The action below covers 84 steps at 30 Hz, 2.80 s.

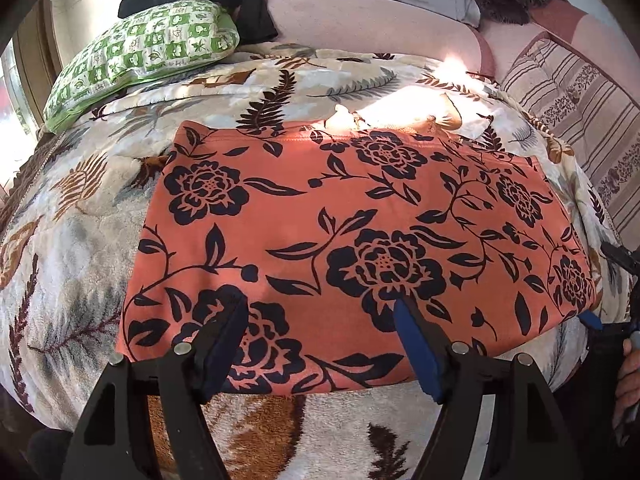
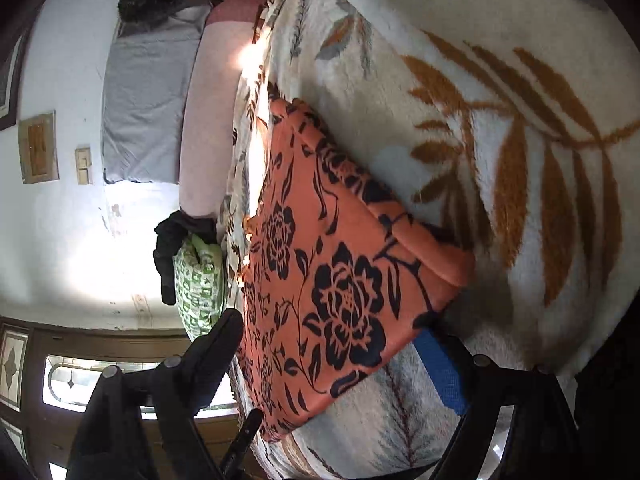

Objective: Fold small clothes

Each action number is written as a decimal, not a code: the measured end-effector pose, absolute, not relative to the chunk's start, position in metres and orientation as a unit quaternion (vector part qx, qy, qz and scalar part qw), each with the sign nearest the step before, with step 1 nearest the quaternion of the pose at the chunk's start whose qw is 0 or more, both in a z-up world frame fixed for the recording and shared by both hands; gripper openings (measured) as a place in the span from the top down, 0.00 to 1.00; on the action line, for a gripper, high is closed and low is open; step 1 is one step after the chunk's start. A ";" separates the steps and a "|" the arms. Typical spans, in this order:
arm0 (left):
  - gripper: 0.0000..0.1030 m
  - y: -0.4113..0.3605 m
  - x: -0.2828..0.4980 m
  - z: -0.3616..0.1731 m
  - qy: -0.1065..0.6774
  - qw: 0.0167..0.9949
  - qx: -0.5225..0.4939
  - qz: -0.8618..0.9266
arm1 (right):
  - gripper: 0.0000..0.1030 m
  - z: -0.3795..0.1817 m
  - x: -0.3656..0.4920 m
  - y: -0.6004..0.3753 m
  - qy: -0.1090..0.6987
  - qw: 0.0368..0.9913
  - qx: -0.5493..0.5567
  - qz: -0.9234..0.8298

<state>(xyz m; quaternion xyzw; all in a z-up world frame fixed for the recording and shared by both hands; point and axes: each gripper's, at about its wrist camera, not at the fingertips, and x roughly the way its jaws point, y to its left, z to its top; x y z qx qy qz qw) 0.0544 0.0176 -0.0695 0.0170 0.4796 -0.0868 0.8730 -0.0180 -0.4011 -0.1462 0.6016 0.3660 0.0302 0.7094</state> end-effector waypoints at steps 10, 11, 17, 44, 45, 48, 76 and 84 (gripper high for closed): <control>0.26 0.010 0.055 -0.072 0.485 0.870 0.032 -0.082 | 0.15 -0.144 -0.011 -0.402 0.355 0.719 0.596 0.044; 0.26 0.010 0.055 -0.071 0.483 0.871 0.033 -0.083 | 0.16 -0.139 -0.010 -0.402 0.353 0.728 0.586 0.045; 0.24 0.006 0.073 -0.083 0.494 0.865 0.035 -0.077 | 0.32 -0.144 -0.003 -0.402 0.375 0.733 0.566 0.026; 0.09 -0.002 0.102 -0.098 0.477 0.873 0.067 -0.073 | 0.20 -0.093 0.149 -0.470 0.439 0.788 0.417 0.115; 0.08 -0.002 0.103 -0.099 0.477 0.873 0.067 -0.073 | 0.21 -0.106 0.166 -0.470 0.464 0.778 0.408 0.112; 0.06 -0.001 0.103 -0.100 0.474 0.874 0.069 -0.077 | 0.53 -0.131 0.194 -0.464 0.499 0.757 0.403 0.119; 0.03 0.039 0.072 -0.075 0.460 0.886 0.025 -0.057 | 0.32 -0.074 0.087 -0.420 0.427 0.801 0.411 0.089; 0.03 0.034 0.069 -0.066 0.463 0.884 0.024 -0.056 | 0.22 -0.112 0.046 -0.387 0.462 0.767 0.430 0.119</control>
